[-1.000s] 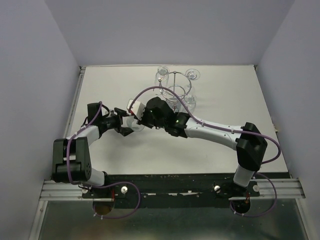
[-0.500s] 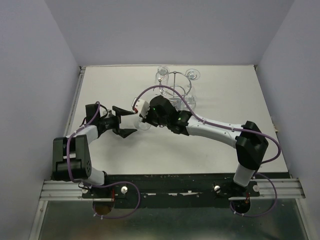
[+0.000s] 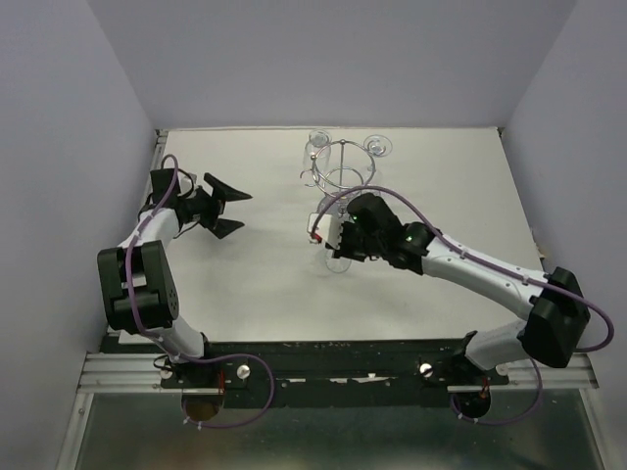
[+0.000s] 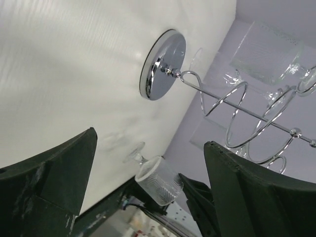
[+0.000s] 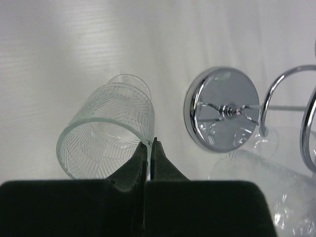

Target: Take the wine glass off the wine glass rack

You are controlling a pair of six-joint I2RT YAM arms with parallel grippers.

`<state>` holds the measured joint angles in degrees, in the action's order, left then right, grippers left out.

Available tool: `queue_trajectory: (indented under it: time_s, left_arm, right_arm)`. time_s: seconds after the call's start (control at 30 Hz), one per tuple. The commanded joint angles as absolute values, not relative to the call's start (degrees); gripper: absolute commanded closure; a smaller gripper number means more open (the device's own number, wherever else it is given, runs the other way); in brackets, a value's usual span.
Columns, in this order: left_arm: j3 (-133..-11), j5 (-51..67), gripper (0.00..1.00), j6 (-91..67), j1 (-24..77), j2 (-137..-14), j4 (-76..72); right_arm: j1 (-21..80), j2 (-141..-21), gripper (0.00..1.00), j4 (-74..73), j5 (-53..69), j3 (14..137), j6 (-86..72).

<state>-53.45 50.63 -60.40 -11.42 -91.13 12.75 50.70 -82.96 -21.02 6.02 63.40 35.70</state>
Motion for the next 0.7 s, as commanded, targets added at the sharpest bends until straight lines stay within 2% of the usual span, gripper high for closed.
queue_trajectory:
  time_s: [0.0, 0.23, 0.37, 0.5, 0.67]
  left_arm:
    - [-61.4, 43.0, 0.01, -44.3, -11.9, -95.3, 25.0]
    - [-68.5, 40.9, 0.01, -39.9, -11.8, -101.3, 28.2]
    - [-70.4, 39.9, 0.01, -39.0, -11.9, -102.8, 27.2]
    - [-72.7, 37.9, 0.01, -35.7, -11.9, -103.2, 28.7]
    - [-78.8, 36.2, 0.01, -30.2, -11.8, -106.5, 34.3]
  right_arm:
    - [48.0, -75.3, 0.99, -28.5, 8.5, 60.1, 40.6]
    - [42.9, -60.7, 0.99, -40.4, 10.5, 54.1, 43.1]
    - [38.5, -56.2, 0.99, -46.1, 9.8, 52.5, 40.9]
    - [29.9, -56.5, 0.99, -48.5, 8.0, 51.9, 38.9]
    - [13.4, -66.0, 0.99, -49.0, 5.9, 58.5, 32.5]
